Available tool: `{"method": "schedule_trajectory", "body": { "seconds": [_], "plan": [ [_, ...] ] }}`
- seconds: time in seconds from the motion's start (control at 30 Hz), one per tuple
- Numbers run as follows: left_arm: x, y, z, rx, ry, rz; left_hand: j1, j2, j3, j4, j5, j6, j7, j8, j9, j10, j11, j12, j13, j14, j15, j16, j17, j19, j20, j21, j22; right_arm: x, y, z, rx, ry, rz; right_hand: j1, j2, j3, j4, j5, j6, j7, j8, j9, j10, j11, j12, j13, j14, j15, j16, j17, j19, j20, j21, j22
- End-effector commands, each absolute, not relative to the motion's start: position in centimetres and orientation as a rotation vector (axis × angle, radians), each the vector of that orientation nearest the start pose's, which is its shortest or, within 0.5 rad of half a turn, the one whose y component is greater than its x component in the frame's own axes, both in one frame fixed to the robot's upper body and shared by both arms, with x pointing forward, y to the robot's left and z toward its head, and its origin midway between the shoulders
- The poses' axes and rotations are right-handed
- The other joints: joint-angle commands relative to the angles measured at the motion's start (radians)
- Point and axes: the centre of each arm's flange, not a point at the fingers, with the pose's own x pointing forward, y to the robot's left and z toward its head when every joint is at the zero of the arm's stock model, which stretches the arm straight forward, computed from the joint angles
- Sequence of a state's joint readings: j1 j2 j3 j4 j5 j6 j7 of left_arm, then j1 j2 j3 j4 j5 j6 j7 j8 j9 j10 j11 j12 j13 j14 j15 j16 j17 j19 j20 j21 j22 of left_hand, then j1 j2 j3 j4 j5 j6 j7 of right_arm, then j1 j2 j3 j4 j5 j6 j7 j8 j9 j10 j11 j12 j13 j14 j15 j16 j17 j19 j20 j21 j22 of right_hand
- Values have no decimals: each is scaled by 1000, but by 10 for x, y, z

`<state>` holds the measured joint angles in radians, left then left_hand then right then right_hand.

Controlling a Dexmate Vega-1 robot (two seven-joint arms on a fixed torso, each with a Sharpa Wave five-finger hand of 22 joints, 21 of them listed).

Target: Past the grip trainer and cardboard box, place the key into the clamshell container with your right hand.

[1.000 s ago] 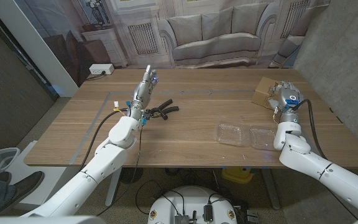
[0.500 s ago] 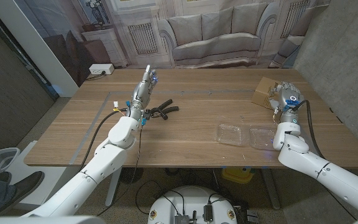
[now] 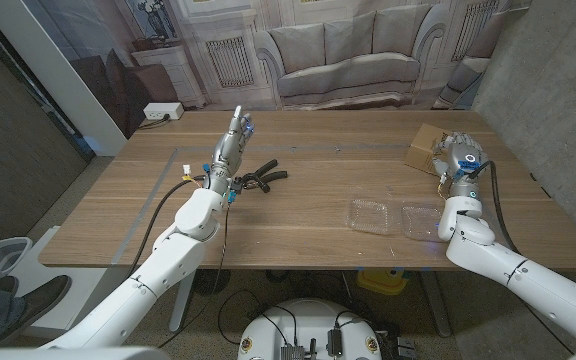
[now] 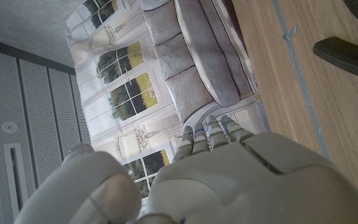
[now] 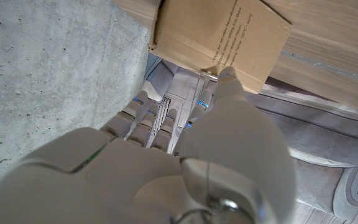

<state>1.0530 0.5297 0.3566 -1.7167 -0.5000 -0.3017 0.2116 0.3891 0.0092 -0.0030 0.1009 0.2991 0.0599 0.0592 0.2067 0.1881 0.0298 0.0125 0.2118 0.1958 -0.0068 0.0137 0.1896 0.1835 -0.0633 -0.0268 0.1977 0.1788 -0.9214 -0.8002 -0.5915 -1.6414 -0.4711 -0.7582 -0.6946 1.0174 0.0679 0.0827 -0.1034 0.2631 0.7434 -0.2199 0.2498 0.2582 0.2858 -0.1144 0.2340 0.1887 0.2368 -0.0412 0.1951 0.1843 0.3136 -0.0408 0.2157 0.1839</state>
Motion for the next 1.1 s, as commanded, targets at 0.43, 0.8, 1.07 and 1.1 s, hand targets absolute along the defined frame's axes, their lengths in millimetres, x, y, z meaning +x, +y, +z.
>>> {"method": "schedule_trajectory", "body": {
  "seconds": [0.43,0.8,1.07,1.1],
  "plan": [
    [570,227,-16,-40,-751,-185,7,5,-7,3,2,9,-4,-2,2,9,-1,-1,1,6,2,4,3,-4,12,2,2,597,-377,-56,-1345,-317,-885,4,4,-9,1,2,5,-3,3,3,12,-6,6,4,18,-63,7,3,10,-72,7,4],
    [572,228,-19,-45,-746,-184,8,7,-9,3,2,9,-4,-2,3,9,0,-1,1,7,2,4,3,-3,12,3,2,600,-381,-59,-1342,-301,-887,4,6,-12,2,2,19,-3,7,6,19,-7,7,4,28,-59,7,4,15,-67,7,4],
    [570,229,-21,-46,-743,-180,9,8,-10,3,2,10,-3,-2,3,9,2,-1,1,7,2,4,3,-3,12,3,2,602,-380,-62,-1347,-307,-884,3,5,-17,2,2,52,-3,20,11,28,-8,10,4,36,-59,6,4,21,-67,8,4],
    [570,229,-21,-47,-743,-180,9,8,-11,3,2,10,-3,-2,3,10,2,-1,1,7,1,4,3,-3,12,3,2,602,-380,-62,-1347,-309,-886,3,5,-17,2,3,54,-3,21,12,28,-8,10,4,37,-60,6,4,21,-67,7,4]
  ]
}}
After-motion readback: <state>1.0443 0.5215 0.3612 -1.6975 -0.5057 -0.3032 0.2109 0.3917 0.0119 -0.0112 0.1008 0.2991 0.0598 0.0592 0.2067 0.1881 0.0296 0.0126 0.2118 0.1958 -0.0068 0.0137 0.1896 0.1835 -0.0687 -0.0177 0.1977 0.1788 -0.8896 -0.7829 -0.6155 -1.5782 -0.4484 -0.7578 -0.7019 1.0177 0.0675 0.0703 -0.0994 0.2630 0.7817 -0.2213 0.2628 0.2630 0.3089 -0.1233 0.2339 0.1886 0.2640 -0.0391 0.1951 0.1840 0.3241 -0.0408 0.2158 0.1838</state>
